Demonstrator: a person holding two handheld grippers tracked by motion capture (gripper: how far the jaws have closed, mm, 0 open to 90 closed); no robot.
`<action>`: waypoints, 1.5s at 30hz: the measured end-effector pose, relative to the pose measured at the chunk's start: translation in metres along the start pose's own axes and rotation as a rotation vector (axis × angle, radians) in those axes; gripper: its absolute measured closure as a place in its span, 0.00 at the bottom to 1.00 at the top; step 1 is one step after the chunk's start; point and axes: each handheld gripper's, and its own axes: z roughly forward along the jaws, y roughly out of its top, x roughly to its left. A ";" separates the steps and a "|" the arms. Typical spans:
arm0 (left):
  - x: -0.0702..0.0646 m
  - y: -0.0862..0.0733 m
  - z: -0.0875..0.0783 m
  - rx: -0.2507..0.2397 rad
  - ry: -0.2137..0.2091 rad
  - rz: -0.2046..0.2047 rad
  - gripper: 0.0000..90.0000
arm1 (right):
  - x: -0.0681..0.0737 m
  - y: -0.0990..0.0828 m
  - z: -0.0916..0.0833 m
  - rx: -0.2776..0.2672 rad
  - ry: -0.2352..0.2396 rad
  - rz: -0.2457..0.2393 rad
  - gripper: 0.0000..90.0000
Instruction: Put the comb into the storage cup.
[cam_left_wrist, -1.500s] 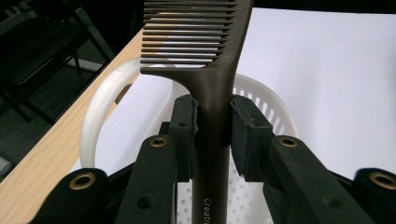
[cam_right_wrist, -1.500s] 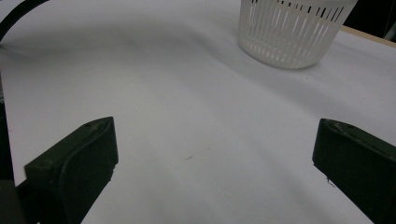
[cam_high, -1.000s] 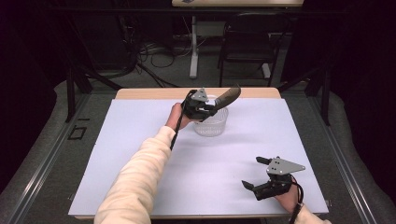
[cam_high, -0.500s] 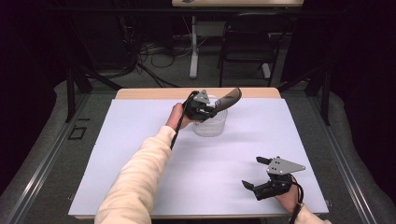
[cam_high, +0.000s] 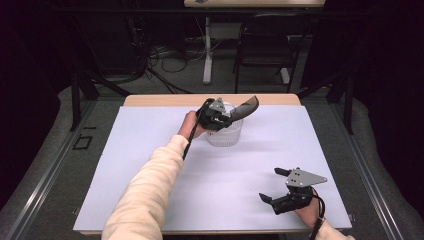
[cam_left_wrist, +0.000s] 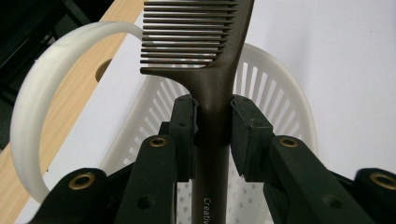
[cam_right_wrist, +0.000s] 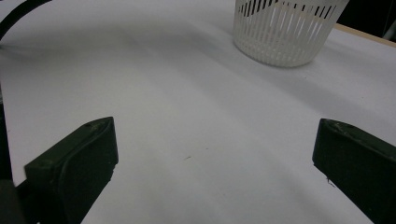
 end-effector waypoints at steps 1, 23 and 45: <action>0.000 0.000 0.000 0.005 -0.005 -0.004 0.79 | 0.000 0.000 0.000 -0.001 0.000 -0.001 0.00; -0.008 0.014 -0.039 0.022 0.010 -0.050 0.12 | 0.000 0.000 0.001 0.002 0.001 -0.004 0.00; -0.019 0.019 -0.070 0.099 0.050 -0.083 0.00 | 0.000 0.000 0.000 0.004 -0.001 -0.003 0.00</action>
